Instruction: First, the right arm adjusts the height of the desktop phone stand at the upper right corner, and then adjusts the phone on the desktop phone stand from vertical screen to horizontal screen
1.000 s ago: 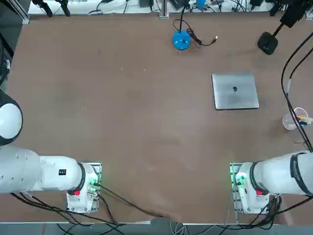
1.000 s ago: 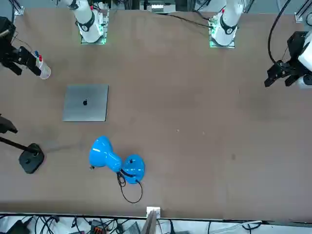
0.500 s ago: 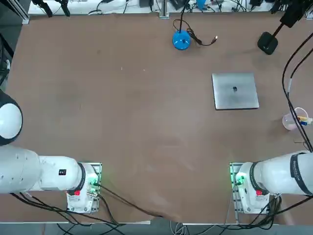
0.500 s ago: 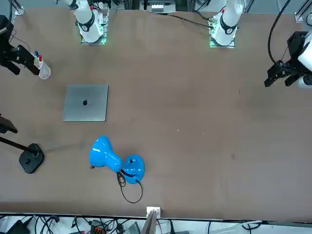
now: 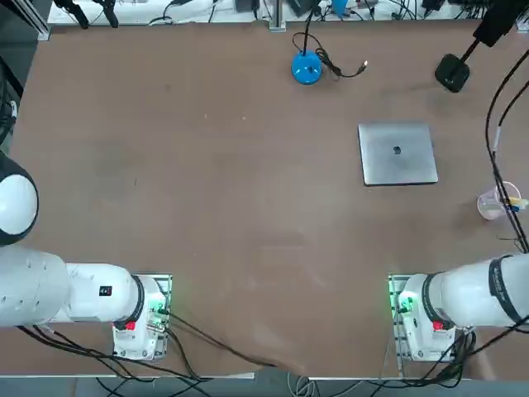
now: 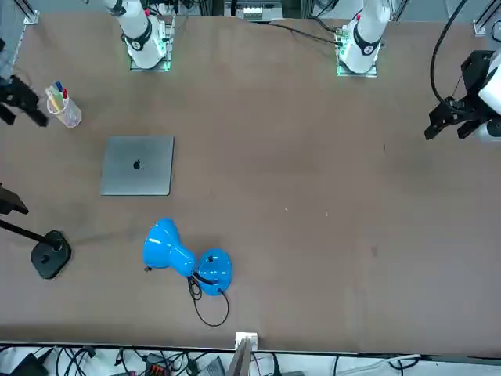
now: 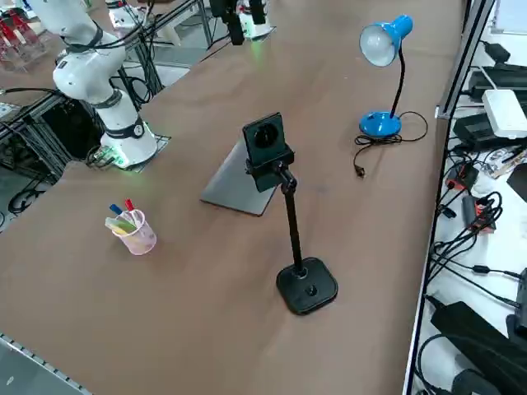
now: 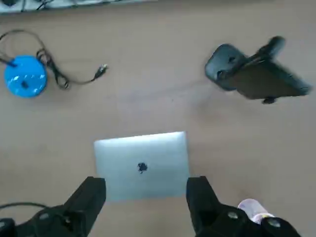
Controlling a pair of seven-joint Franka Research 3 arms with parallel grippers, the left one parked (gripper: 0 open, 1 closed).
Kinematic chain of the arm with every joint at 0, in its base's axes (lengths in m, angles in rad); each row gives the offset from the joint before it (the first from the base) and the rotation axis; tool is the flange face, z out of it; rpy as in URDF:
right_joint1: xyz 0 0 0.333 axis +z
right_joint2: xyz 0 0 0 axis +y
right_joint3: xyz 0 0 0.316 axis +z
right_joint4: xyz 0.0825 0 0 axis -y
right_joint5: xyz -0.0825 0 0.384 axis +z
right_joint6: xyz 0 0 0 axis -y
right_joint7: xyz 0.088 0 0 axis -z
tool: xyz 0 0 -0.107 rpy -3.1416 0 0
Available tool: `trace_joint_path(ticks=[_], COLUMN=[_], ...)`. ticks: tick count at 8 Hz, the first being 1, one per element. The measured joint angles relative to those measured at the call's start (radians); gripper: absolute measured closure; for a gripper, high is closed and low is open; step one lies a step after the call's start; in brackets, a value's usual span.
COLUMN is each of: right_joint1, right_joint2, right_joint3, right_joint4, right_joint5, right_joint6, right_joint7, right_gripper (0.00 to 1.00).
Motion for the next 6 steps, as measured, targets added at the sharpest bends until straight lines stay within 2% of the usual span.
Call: trace_joint_path(ticks=[2, 3, 6], right_joint1=[-0.050, -0.090, -0.167], right_joint2=[0.114, 0.174, 0.340], right_joint3=[-0.062, -0.078, -0.082], right_joint4=[0.138, 0.206, 0.380], right_joint5=[0.002, 0.006, 0.034], right_joint6=[0.001, 0.004, 0.030], right_joint7=[-0.001, -0.003, -0.003], right_gripper=[0.00, 0.00, 0.02])
